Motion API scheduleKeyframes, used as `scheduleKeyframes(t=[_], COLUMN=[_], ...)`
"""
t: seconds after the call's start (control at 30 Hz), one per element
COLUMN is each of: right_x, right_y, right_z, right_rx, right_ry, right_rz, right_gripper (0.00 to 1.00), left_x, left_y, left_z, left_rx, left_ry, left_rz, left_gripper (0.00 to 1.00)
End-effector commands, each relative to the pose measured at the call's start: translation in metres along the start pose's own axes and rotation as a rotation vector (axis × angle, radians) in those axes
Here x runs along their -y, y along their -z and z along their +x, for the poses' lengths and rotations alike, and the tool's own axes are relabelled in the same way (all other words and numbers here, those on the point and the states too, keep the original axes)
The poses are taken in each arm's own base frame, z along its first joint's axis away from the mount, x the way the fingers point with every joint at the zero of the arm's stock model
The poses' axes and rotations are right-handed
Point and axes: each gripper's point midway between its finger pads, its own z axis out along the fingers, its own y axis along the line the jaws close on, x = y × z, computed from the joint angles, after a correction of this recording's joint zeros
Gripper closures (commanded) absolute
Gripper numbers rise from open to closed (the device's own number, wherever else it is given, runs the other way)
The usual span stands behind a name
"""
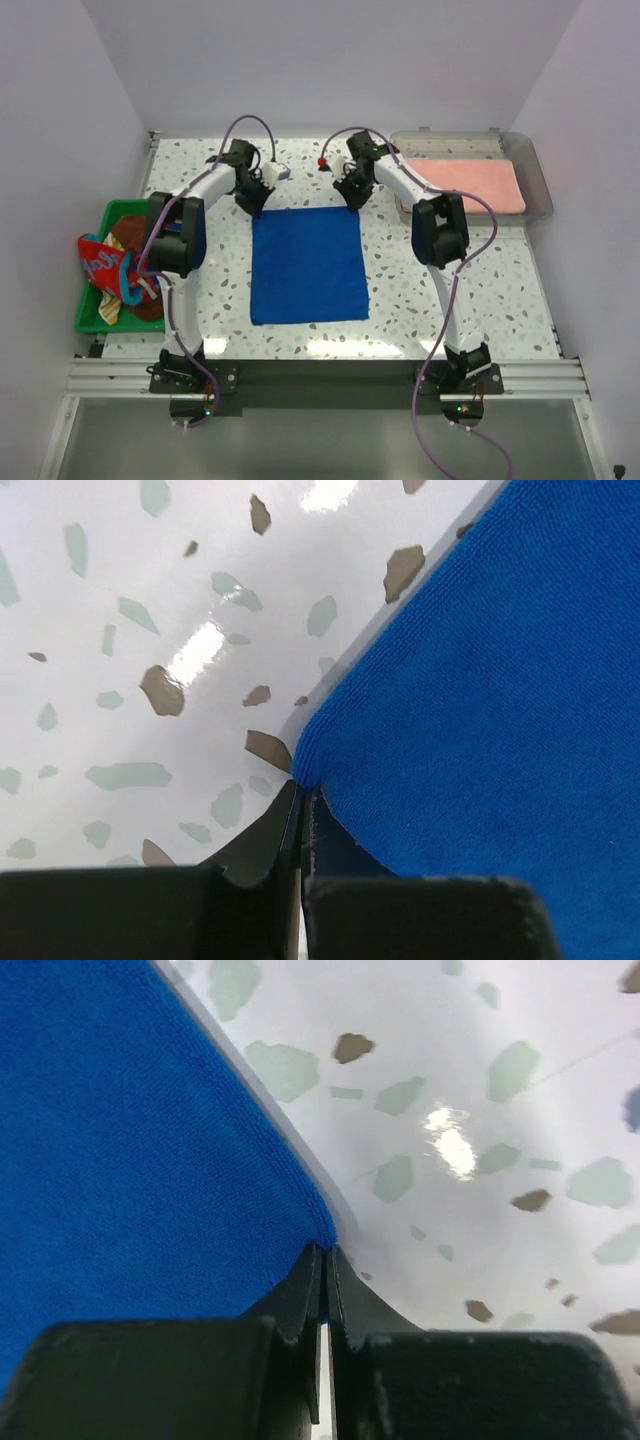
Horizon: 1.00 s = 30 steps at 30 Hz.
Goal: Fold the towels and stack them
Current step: Fold the towel
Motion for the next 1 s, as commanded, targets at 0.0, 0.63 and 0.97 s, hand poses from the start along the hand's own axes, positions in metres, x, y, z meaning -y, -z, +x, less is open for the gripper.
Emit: scheduleKeyframes(t=[0.0, 0.63, 0.97], right_x=[0.03, -0.024, -0.081], right_y=[0.056, 0.116, 0.129], right_z=[-0.039, -0.007, 0.053], right_rx=[0.136, 0.17, 0.088], right_ry=[0.02, -0.099, -0.21], right_rz=[0.21, 0.241, 0.201], right_gripper=[1.0, 1.0, 1.0], left_x=[-0.025, 0.016, 0.07], left_y=[0.023, 0.079, 0.1], left_z=[-0.034, -0.009, 0.045], left_rx=[0.107, 0.166, 0.149], left_ry=[-0.042, 0.214, 0.431], left_rz=[-0.094, -0.25, -0.289], left_gripper=[1.0, 1.0, 1.0])
